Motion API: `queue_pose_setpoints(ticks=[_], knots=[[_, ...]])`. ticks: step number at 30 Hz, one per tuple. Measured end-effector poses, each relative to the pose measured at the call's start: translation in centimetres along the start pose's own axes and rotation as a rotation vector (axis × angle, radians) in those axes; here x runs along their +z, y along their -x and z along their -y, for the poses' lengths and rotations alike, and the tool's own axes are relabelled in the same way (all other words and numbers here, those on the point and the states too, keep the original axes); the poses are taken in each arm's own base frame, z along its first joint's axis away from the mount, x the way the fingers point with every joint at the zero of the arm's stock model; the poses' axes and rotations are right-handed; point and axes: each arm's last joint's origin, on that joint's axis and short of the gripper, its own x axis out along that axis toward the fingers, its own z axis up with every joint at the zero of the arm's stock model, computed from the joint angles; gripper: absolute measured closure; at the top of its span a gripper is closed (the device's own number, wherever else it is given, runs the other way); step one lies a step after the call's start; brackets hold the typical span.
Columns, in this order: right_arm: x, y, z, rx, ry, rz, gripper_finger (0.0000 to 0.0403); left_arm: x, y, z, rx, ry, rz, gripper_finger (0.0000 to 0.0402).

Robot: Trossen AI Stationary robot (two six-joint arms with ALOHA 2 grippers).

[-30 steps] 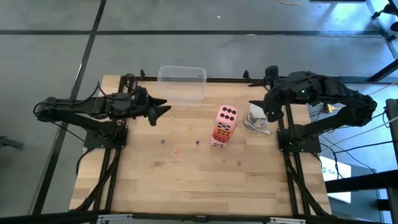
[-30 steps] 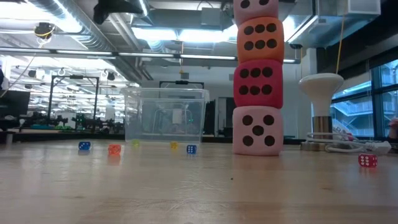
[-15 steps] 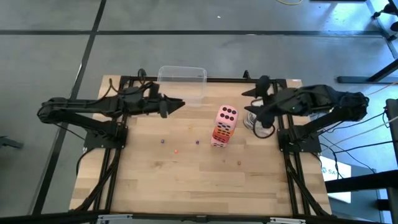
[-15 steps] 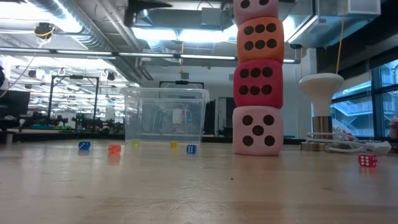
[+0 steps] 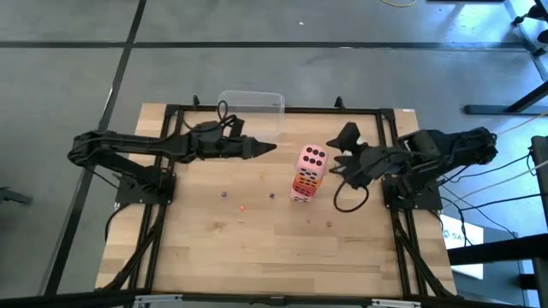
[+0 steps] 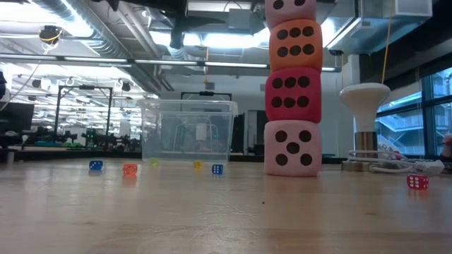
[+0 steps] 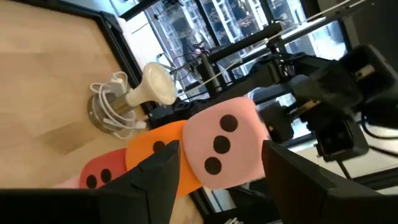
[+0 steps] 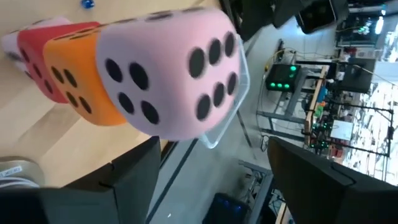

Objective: Pick & Place Dice
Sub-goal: Put the top large pink dice into the transparent bin

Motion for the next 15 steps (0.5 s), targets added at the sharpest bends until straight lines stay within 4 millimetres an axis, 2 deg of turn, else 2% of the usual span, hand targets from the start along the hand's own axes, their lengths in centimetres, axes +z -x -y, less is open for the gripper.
queue_pose_setpoints(ticks=[9,15], knots=[[1.2,0.2,-0.3,-0.036,0.015,0.013,0.0079,-0.3,-1.2,-0.2,-0.058,0.024,-0.006,0.0185],[1.6,0.5,-0.5,-0.043,0.060,0.036,0.0056,0.1,-2.7,0.9,-0.096,-0.008,-0.050,0.0185]])
